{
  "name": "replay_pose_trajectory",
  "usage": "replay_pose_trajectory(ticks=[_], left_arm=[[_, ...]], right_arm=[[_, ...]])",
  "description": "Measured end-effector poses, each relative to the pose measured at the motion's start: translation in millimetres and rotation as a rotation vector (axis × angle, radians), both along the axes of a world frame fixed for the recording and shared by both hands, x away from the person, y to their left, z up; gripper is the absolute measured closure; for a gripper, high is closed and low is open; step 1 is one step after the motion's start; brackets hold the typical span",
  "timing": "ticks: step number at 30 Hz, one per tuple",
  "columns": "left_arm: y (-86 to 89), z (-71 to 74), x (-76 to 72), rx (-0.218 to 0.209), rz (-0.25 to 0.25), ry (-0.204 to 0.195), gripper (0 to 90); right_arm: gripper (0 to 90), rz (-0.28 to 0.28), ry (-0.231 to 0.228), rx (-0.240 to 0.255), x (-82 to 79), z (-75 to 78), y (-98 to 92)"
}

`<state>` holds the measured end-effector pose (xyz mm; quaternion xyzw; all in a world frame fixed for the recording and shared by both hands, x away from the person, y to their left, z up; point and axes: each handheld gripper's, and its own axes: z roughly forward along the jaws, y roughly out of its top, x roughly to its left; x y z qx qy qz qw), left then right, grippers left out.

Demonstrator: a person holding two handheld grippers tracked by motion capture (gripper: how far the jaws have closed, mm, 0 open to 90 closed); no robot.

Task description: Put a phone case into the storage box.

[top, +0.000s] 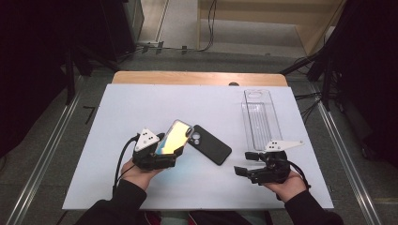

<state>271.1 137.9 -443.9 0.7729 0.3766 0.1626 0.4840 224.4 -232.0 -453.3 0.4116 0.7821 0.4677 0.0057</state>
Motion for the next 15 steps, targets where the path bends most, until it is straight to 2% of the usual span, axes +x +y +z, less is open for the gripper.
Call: replay_pose_trajectory(ticks=[2,4,10,14,15], left_arm=[[-1.8,-1.9,0.7,-0.025,-0.009,-0.008,16.6],[-4.7,-3.9,1.5,-0.036,0.002,-0.021,16.6],[-14.1,-9.8,0.8,-0.019,0.009,-0.041,16.6],[-21.8,-13.3,-3.2,-0.006,0.023,-0.099,16.7],[-21.8,-13.3,-3.2,-0.006,0.023,-0.099,16.6]], right_arm=[[18.7,-0.008,0.004,0.006,1.6,2.0,3.2],[18.7,-0.017,0.006,0.007,2.8,3.7,5.3],[18.7,-0.035,0.003,0.011,6.6,7.1,10.2],[18.7,-0.059,0.006,0.029,11.2,9.4,16.5],[18.7,-0.059,0.006,0.029,11.2,9.4,16.5]])
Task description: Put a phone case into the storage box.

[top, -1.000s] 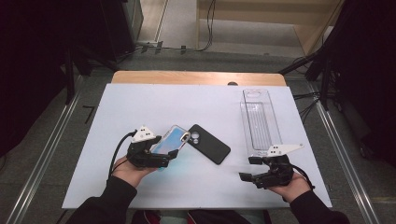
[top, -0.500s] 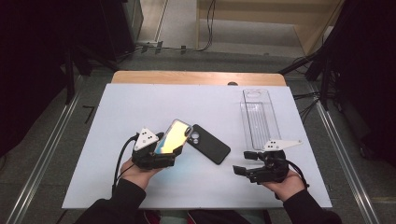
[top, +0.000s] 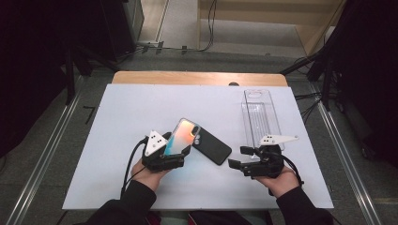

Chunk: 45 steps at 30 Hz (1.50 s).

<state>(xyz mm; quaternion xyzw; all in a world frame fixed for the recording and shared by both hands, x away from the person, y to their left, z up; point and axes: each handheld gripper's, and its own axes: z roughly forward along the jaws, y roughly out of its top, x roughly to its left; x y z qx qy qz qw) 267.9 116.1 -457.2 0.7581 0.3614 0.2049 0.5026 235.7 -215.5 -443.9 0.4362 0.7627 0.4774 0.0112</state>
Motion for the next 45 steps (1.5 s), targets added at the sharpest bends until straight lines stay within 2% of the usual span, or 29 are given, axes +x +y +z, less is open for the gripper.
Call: replay_pose_trajectory(ticks=[5,10,11,14,25,45], left_arm=[[-7.1,-2.9,-1.8,-0.003,-0.016,-0.011,16.7],[-11.8,-7.7,-3.2,-0.029,-0.008,-0.010,16.7],[-13.3,-9.2,-4.0,-0.050,-0.003,-0.014,16.7],[-15.4,-11.3,-5.0,-0.075,0.000,-0.021,16.7],[-21.1,-18.3,-7.3,-0.123,0.018,-0.006,16.7],[-31.5,-21.6,-12.9,-0.109,0.016,-0.040,16.7]], right_arm=[[18.7,-0.021,-0.001,0.018,5.6,5.8,7.7],[18.7,-0.031,0.006,0.039,11.6,10.9,15.6],[18.7,-0.034,0.004,0.045,13.2,11.7,17.6],[18.7,-0.038,0.003,0.044,15.8,14.8,21.4],[18.8,-0.068,0.002,0.076,26.3,20.8,32.7],[20.4,-0.088,0.057,0.112,49.2,17.9,53.1]])
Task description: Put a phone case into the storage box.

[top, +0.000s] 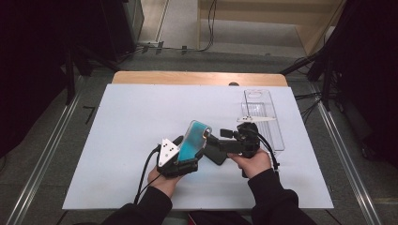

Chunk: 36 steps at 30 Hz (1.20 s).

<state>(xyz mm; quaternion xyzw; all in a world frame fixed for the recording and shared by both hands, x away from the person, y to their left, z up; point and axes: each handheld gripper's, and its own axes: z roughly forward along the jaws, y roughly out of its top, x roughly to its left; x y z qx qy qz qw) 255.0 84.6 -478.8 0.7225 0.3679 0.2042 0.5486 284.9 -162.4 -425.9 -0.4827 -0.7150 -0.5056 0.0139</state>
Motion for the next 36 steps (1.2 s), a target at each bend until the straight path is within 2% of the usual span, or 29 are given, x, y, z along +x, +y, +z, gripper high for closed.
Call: replay_pose_trajectory(ticks=[4,9,13,15,21,26,31,33,36], left_arm=[[-0.8,1.4,-2.1,-0.004,0.000,-0.004,16.7],[-2.4,1.4,-3.6,-0.006,-0.002,-0.006,16.6],[-3.9,1.0,-5.1,-0.024,-0.004,0.012,16.6],[-3.7,1.1,-5.2,-0.028,-0.003,0.014,16.7],[-4.5,1.3,-6.1,-0.024,0.001,0.023,16.6],[-5.6,1.1,-7.4,-0.029,-0.007,0.033,16.6],[-5.0,1.6,-7.9,-0.055,-0.010,0.046,16.6],[-5.5,1.5,-8.2,-0.058,-0.011,0.043,16.6],[-5.8,0.8,-7.8,-0.054,-0.019,0.048,16.6]], right_arm=[[21.4,0.001,0.023,0.013,4.0,-1.4,3.2],[23.2,0.001,0.029,0.021,7.2,-1.9,6.5],[27.6,0.005,0.061,0.038,12.3,-4.7,11.4],[28.6,0.002,0.062,0.039,12.7,-5.0,11.9],[44.1,-0.021,0.111,0.065,16.8,-5.5,14.3],[53.0,-0.037,0.135,0.071,20.2,-5.1,15.7],[72.2,-0.055,0.140,0.092,20.1,-4.1,14.6],[73.5,-0.050,0.149,0.106,19.9,-3.1,12.6],[74.3,-0.052,0.150,0.096,19.5,-1.6,12.4]])
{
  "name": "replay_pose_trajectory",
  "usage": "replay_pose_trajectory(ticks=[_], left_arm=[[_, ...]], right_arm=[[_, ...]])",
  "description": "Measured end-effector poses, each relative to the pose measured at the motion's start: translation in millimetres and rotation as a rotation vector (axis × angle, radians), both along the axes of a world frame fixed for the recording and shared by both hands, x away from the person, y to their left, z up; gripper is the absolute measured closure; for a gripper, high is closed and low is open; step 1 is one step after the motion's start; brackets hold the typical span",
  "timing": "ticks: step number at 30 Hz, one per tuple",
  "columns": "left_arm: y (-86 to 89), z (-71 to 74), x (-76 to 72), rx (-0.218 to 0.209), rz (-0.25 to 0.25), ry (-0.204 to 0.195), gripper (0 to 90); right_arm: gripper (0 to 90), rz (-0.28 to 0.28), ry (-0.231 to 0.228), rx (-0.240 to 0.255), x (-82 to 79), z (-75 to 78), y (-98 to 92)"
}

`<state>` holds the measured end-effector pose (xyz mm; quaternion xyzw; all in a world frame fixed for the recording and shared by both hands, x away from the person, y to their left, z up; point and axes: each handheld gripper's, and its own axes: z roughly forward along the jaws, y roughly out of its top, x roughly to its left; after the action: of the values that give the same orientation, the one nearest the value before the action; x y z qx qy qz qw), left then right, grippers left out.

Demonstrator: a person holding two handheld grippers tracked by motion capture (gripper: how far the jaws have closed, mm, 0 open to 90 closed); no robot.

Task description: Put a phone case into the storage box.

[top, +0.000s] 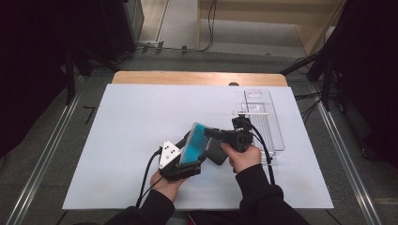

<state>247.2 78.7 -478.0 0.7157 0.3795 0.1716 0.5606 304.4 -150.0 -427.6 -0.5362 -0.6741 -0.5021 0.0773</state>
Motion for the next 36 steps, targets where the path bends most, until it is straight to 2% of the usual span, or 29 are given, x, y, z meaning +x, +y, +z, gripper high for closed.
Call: replay_pose_trajectory(ticks=[4,8,14,17,20,22,26,29,31,32,33,36], left_arm=[[-0.3,0.2,-0.5,0.003,0.000,-0.013,16.6],[-0.1,0.4,-0.6,-0.005,-0.006,-0.018,16.4],[3.8,1.2,3.3,-0.037,-0.035,0.034,15.5],[4.2,3.8,4.8,-0.027,-0.050,0.051,13.1],[3.6,6.2,4.9,-0.018,-0.052,0.059,13.1],[4.0,9.6,3.9,0.005,-0.064,0.083,13.1],[7.0,13.5,5.5,-0.005,-0.096,0.143,13.6],[9.4,17.3,7.7,0.008,-0.124,0.166,15.1],[10.3,18.9,8.7,0.019,-0.127,0.174,15.1],[11.2,21.5,10.7,0.026,-0.141,0.198,15.1],[11.2,21.5,10.7,0.026,-0.141,0.198,15.1],[13.2,26.2,14.3,0.031,-0.172,0.242,15.1]], right_arm=[[75.6,0.004,0.013,0.011,-0.9,2.3,-0.5],[76.8,0.011,0.007,0.021,-2.6,6.1,0.6],[77.3,0.028,-0.002,0.023,-4.3,10.0,1.9],[77.4,0.031,-0.007,0.023,-5.2,12.2,2.0],[77.4,0.026,-0.043,-0.009,-6.9,15.7,1.7],[77.4,0.016,-0.062,-0.033,-8.1,18.1,0.9],[77.3,0.005,-0.106,-0.083,-9.2,20.2,-1.7],[77.3,0.020,-0.171,-0.152,-12.0,22.0,-1.5],[77.3,0.024,-0.179,-0.169,-12.7,22.3,-1.2],[77.3,0.041,-0.209,-0.193,-14.3,22.6,-1.1],[77.3,0.041,-0.209,-0.193,-14.3,22.6,-1.1],[77.3,0.072,-0.236,-0.190,-16.6,24.0,-3.2]])
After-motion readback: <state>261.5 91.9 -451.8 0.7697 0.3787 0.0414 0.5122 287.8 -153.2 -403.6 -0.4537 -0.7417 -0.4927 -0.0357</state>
